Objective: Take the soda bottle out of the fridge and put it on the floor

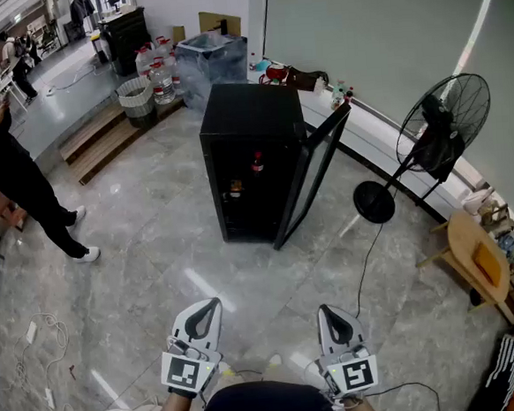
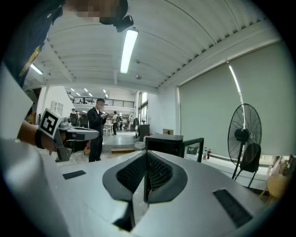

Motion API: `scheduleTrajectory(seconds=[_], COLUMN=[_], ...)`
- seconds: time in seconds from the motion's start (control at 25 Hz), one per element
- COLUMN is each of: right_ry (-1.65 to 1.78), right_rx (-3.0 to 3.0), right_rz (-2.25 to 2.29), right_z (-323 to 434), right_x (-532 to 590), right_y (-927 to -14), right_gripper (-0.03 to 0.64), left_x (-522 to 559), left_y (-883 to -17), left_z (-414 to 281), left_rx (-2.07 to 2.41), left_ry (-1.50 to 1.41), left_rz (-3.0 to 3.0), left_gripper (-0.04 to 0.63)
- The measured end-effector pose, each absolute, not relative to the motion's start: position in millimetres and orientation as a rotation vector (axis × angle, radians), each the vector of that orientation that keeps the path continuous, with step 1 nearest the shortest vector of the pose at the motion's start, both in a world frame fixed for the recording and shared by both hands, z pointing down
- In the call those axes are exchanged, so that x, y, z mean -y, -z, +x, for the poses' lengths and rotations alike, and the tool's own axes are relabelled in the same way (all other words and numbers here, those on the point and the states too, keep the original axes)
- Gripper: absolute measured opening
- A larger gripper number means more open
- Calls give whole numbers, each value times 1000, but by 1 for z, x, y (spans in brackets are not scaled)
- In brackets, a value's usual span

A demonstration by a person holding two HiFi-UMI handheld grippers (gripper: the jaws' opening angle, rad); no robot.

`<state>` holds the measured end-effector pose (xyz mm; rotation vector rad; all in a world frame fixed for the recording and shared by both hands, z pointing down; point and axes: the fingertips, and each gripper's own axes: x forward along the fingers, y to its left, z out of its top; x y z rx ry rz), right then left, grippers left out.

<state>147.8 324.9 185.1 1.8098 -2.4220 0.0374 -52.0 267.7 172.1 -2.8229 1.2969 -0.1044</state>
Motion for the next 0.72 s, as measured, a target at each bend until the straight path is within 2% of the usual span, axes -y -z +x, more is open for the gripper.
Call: scheduleTrajectory(seconds=[0.72], right_ry=[63], right_rx=[2535], right_rz=[1784], right_z=[193], right_x=[-320], right_y=[-185], right_gripper=[-6], left_x=[-290], left_y=[-174], left_z=[22], left_rx=[-1317], left_ry=[153], left_rz=[-2796], left_gripper=[18])
